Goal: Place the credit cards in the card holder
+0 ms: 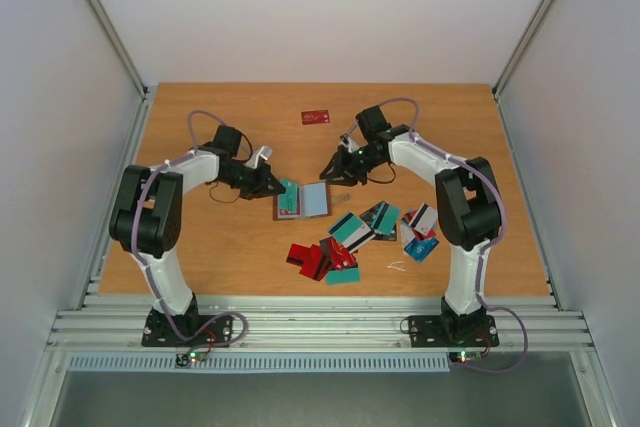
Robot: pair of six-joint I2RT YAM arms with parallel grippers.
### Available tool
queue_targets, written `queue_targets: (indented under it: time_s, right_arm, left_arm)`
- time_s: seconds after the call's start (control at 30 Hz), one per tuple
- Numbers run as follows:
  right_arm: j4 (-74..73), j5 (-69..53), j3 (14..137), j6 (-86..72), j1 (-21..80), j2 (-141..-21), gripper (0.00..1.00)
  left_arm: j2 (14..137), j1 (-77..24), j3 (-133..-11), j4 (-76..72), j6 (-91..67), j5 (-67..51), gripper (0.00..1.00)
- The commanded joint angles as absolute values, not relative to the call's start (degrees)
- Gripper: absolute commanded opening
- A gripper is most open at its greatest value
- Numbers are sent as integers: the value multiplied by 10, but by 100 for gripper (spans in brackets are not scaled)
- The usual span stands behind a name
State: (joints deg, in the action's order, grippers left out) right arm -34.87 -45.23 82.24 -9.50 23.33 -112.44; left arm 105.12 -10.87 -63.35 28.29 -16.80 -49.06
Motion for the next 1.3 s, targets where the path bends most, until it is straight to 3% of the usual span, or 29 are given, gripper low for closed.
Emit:
queue_targets:
  time_s: [0.0,0.77,1.27]
  right_arm:
    - [-349,-473,850,-84,237,-1157,24]
    - [-380,-470,842,-24,237,-1259,15]
    - [-387,-467,846,-18,237,-1272,14]
  left_arm:
    - [1083,-107,-665,293,-135,-525,0]
    - [1162,-124,-701,303,-115,-527,0]
    - [1126,-131,-691,273,-129,-533,0]
